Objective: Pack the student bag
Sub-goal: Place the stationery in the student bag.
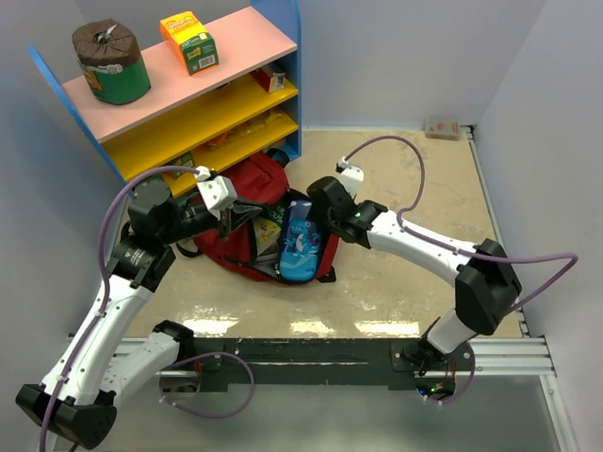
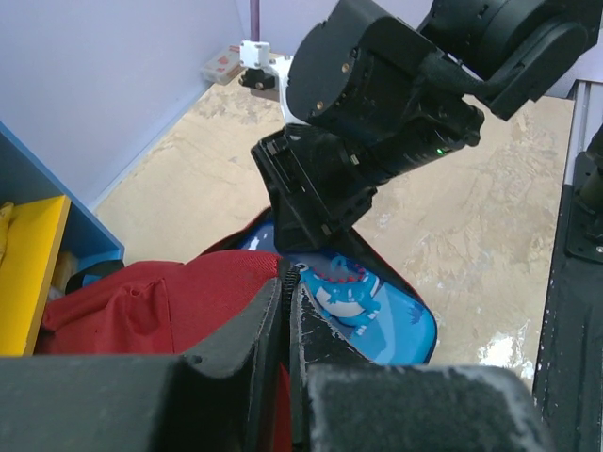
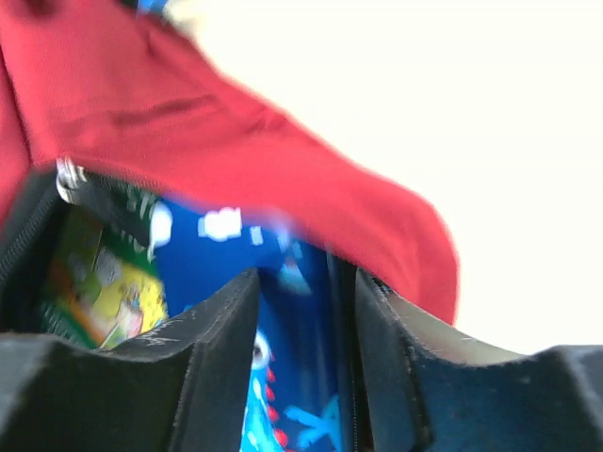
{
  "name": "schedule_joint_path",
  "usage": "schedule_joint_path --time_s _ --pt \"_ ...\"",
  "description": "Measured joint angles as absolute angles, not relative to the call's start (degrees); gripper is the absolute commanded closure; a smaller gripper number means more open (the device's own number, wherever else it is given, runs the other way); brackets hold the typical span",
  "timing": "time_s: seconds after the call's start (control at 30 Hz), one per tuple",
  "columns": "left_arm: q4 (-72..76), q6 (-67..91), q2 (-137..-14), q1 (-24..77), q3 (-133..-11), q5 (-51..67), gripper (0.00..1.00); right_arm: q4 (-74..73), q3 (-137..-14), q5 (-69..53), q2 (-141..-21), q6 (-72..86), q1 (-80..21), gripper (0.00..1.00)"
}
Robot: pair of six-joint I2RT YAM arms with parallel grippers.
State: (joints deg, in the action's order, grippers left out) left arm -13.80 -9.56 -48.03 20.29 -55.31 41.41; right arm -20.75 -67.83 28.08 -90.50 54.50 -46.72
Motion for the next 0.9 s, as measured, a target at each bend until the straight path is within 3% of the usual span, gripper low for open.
schedule_joint_path --time_s 0.2,0.37,0.53,0.73,0.9 --pt "-13.8 -9.6 -48.0 20.3 -55.3 41.7 0.89 -24.9 -72.5 34.0 -89.3 49.5 -45.8 0.54" --pt "-13.8 -9.6 -48.0 20.3 -55.3 41.8 0.89 -26.1 -69.3 37.1 -82.0 47.5 -47.1 0.60" --pt "-13.8 -9.6 -48.0 20.3 -55.3 41.8 0.89 -27.1 -60.2 36.4 -74.1 48.2 -50.7 0.52" --pt "-13.8 -9.6 -48.0 20.3 -55.3 41.8 0.89 -29.2 -55.0 34.5 -73.5 52.2 -60.6 0.47" --pt "-13.8 -9.6 -48.0 20.3 -55.3 41.8 0.89 -29.4 -54.9 33.2 -77.1 56.5 -68.3 0.50"
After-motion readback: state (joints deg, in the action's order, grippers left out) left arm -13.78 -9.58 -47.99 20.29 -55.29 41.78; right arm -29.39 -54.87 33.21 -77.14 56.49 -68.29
